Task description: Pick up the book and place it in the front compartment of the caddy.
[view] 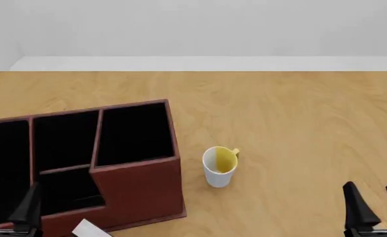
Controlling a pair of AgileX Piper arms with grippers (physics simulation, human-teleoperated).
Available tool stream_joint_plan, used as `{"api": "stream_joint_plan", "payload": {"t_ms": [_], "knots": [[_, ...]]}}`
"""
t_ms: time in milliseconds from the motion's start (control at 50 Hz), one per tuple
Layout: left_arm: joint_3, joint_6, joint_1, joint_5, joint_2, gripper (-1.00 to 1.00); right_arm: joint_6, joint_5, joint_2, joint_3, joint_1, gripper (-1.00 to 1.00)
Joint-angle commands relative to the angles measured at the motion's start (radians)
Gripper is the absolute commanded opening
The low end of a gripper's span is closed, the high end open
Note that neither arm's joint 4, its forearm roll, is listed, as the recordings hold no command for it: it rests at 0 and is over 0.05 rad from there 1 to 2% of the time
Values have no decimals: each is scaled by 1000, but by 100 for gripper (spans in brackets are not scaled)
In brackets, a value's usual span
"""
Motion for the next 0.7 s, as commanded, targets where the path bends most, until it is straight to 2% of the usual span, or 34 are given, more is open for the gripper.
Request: {"api": "stream_joint_plan", "payload": {"t_ms": [20, 400, 440, 460, 480, 520, 580, 640, 680, 700], "knots": [[0, 0, 0, 0, 0, 100, 1, -8, 13, -2, 4, 100], [0, 0, 0, 0, 0, 100, -3, 13, 12, -25, 31, 100], [0, 0, 0, 0, 0, 100, -6, 41, 5, -55, 48, 100], [0, 0, 0, 0, 0, 100, 39, 80, 1, -101, 76, 100], [0, 0, 0, 0, 0, 100, 42, 90, 2, -108, 80, 100], [0, 0, 0, 0, 0, 100, 12, 124, 0, -155, 85, 100], [0, 0, 0, 0, 0, 100, 48, 206, -2, -232, 119, 100], [0, 0, 0, 0, 0, 100, 0, 275, 12, -303, 162, 100], [0, 0, 0, 0, 0, 100, -35, 289, 42, -324, 173, 100], [0, 0, 0, 0, 0, 100, -16, 303, 54, -345, 198, 100]]}}
